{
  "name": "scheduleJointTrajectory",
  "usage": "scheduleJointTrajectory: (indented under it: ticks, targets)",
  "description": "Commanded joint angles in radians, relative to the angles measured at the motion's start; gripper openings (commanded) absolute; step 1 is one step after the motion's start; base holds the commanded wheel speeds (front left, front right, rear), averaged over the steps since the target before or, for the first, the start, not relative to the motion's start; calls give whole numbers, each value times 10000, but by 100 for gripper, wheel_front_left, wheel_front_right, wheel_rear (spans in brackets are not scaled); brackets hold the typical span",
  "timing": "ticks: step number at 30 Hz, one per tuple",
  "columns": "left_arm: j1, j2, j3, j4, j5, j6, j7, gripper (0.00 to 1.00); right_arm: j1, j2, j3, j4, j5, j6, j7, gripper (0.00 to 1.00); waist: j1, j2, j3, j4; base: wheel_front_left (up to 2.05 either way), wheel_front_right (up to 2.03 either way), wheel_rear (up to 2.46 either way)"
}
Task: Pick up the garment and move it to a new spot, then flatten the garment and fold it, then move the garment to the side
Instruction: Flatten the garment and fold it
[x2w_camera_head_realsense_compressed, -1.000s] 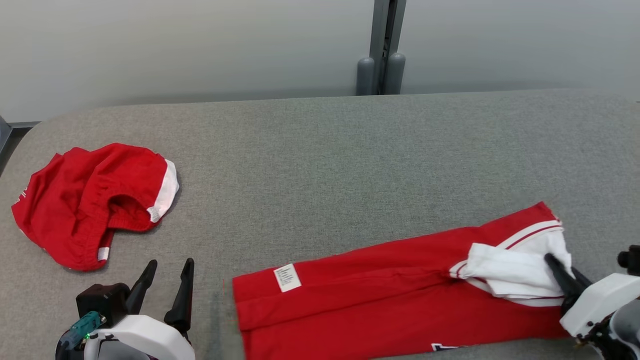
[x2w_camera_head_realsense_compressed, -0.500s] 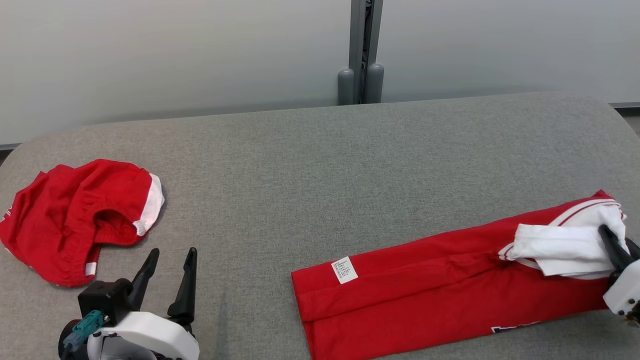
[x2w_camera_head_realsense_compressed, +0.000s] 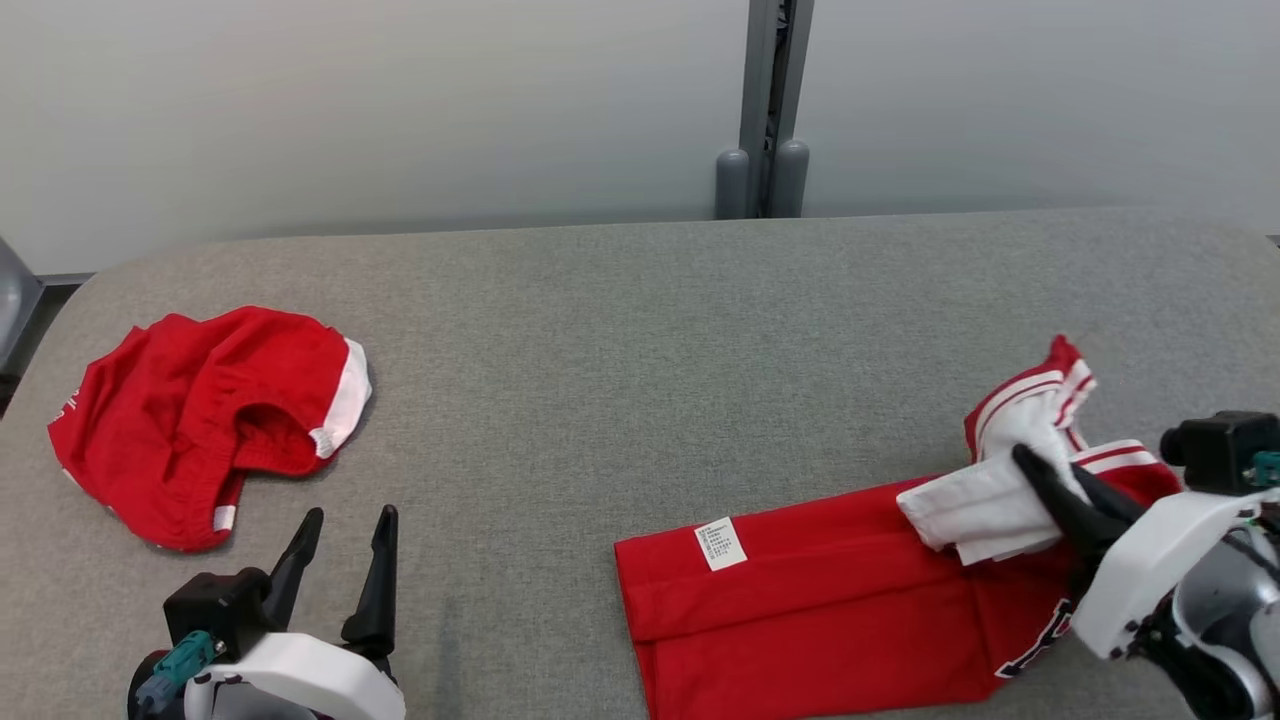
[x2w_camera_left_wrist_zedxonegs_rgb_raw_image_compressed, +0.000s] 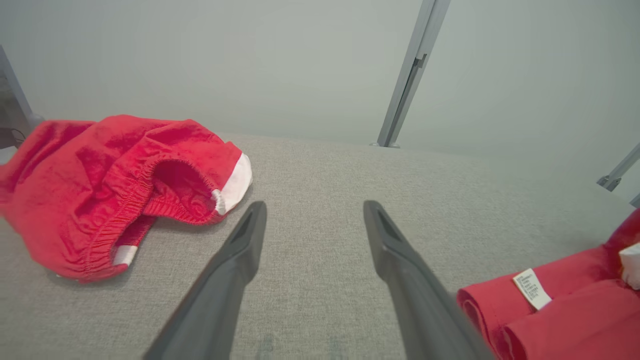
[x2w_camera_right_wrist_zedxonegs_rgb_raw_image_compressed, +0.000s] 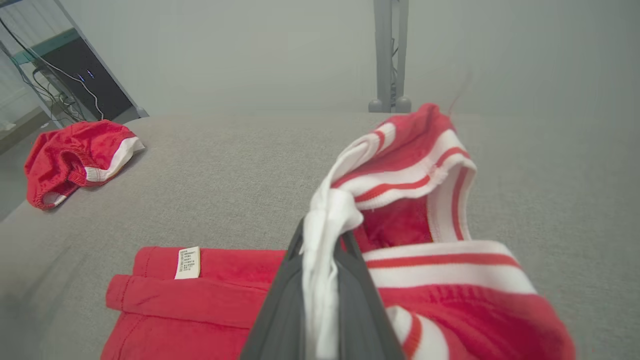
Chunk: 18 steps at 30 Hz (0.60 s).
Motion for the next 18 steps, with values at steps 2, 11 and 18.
scheduleJointTrajectory:
  ticks: [2,11,18]
  targets:
    - [111,-58,48,99,104,-102,-21,100,305,207,34,-711,-229,7,518,0,0,0,-46,242,0,0,0]
    - [51,-327,19,425,195,-290,-17,100,973,1255,480,-2061,-902,7,2079,0,0,0,-133,1000,0,0,0]
    - [-22,-390,-38,623,212,-391,-13,100,966,1973,874,-1701,-1079,7,2280,0,0,0,-148,1431,0,0,0]
